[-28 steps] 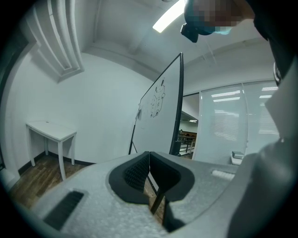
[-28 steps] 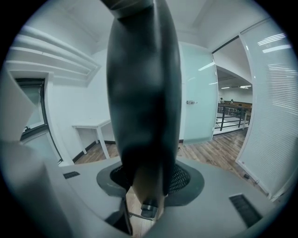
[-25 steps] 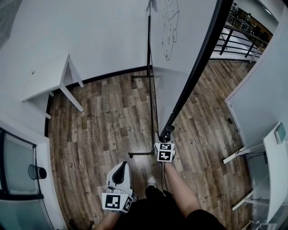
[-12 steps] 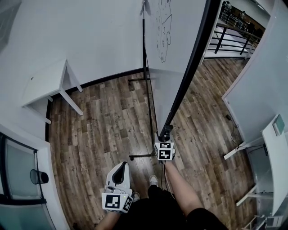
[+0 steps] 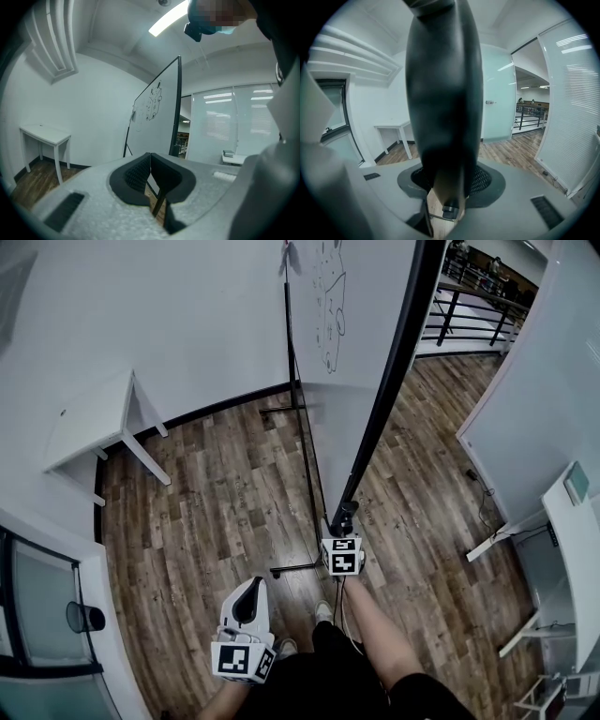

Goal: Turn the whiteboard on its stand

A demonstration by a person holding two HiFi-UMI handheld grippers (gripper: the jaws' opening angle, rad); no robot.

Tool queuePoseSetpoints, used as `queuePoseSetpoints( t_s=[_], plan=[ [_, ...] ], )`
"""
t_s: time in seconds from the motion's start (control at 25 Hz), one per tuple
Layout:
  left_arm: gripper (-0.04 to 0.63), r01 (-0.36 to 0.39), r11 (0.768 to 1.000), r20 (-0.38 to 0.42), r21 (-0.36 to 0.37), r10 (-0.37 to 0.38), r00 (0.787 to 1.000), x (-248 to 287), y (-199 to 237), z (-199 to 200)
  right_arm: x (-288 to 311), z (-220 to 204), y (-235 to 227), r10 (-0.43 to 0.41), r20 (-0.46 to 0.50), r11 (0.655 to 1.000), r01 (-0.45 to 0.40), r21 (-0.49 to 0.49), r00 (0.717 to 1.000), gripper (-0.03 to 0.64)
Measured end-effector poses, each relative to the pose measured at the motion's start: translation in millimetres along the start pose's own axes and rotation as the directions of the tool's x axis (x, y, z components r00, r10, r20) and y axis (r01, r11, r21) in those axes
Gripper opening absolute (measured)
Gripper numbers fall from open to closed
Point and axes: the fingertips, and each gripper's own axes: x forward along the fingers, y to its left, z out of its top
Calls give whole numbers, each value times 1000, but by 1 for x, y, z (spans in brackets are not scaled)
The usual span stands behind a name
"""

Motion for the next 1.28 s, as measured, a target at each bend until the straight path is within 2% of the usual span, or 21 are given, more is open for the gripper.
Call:
queuePoseSetpoints(
  t_s=[0.4,1.0,1.28],
  plan=[
    [18,52,999,-3,9,-52,999,-32,-11,-11,-33,-26,8,-5,16,1000,5,0,1000,169],
    [18,142,989,-3,33,-142,990,-80,-7,-11,-56,-33,17,5,42,1000,-6,8,999,169],
    [18,134,990,5,32,-134,991,-99,-3,-7,-57,-35,16,5,48,1000,-5,10,999,169]
  ],
)
